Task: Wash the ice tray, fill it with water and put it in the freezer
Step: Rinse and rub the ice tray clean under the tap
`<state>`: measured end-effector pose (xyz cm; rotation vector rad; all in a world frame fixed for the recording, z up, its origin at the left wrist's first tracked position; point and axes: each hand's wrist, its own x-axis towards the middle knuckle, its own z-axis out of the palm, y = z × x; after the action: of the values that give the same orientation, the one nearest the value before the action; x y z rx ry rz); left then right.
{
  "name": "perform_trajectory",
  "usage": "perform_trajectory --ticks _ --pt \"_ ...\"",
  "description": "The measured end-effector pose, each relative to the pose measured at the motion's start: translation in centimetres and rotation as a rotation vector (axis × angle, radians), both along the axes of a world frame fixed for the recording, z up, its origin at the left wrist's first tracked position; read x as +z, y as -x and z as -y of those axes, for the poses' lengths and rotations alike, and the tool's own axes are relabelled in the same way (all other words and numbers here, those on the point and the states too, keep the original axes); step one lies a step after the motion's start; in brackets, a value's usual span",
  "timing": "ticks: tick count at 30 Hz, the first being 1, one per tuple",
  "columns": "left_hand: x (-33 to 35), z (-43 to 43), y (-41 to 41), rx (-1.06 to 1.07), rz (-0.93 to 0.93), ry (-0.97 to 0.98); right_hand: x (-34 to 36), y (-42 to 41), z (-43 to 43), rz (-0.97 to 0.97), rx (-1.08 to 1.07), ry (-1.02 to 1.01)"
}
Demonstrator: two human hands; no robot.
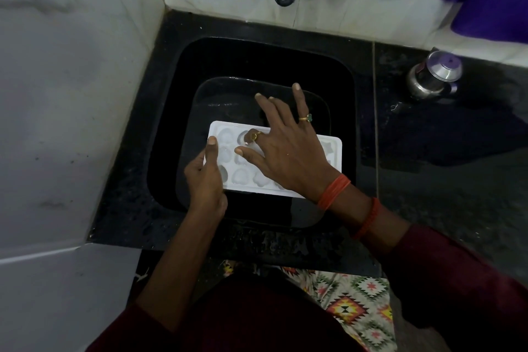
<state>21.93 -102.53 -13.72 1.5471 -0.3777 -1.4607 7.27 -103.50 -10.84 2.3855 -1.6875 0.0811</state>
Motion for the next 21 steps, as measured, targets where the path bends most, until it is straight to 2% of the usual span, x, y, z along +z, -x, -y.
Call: perform_trajectory --ticks 14,21 --pt "0.2 -0.2 0.3 -0.006 0.011 0.008 0.2 -1.0 -0.4 0.044 0.007 -0.061" --pt "0.4 -0.1 0.4 0.018 -0.004 -0.004 0.6 -0.2 0.1 0.047 0.009 -0.025"
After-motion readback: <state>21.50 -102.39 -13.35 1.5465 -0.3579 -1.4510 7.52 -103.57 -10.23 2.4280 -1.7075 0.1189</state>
